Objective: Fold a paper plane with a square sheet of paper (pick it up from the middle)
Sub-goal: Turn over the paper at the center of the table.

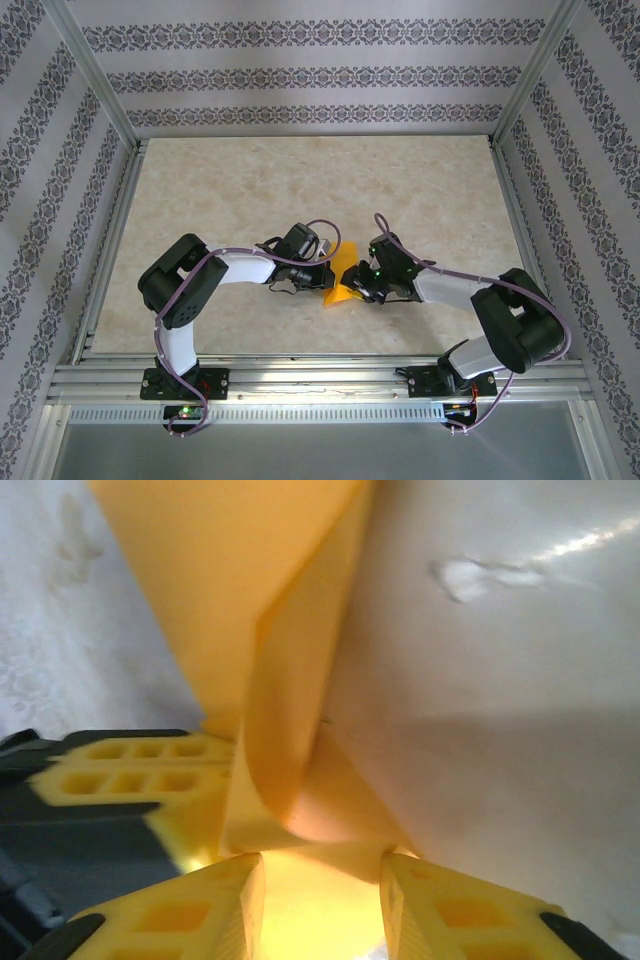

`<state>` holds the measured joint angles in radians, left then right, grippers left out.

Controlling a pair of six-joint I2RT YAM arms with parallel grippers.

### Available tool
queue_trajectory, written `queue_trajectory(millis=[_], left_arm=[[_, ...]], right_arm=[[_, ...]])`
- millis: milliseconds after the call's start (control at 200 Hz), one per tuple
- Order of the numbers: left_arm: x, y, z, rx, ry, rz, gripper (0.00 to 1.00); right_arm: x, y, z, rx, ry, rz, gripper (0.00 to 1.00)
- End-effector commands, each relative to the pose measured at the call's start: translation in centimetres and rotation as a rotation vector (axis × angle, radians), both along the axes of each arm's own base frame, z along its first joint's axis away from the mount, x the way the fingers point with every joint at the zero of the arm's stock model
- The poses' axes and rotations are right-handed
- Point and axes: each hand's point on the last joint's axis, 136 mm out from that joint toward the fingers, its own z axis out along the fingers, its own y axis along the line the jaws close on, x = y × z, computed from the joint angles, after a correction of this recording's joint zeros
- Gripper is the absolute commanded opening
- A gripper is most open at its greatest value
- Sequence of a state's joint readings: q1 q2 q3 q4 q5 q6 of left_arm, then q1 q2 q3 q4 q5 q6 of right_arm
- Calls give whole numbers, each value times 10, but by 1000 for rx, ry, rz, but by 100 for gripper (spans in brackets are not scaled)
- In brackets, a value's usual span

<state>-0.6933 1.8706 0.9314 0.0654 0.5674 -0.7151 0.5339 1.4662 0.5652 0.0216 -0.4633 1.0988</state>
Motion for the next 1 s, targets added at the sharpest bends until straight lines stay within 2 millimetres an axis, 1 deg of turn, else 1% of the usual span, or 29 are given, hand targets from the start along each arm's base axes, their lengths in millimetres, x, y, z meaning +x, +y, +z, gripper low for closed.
queue_trajectory(millis=[0,145,325,500,600,689,859,994], left_arm=[[-11,15,-24,67,60,19,1],[-10,15,-24,68,60,19,1],[-9,14,-23,66,59,20,1],[-10,15,-22,67,60,20,1],[-10,14,-21,65,61,18,1],[-10,14,-19,60,64,22,1],[-9,11,-16,46,62,22,1],[-8,9,-14,36,59,26,1]], right_arm=[[14,7,13,47,-48,34,37],[19,7,19,73,-69,37,38],[21,-2,15,67,-57,18,40],[26,-6,15,89,-58,41,41],[30,-8,12,100,-45,43,40],[35,-9,15,112,-63,36,39],[44,-14,14,120,-68,26,38],[49,-11,18,161,-76,39,37]])
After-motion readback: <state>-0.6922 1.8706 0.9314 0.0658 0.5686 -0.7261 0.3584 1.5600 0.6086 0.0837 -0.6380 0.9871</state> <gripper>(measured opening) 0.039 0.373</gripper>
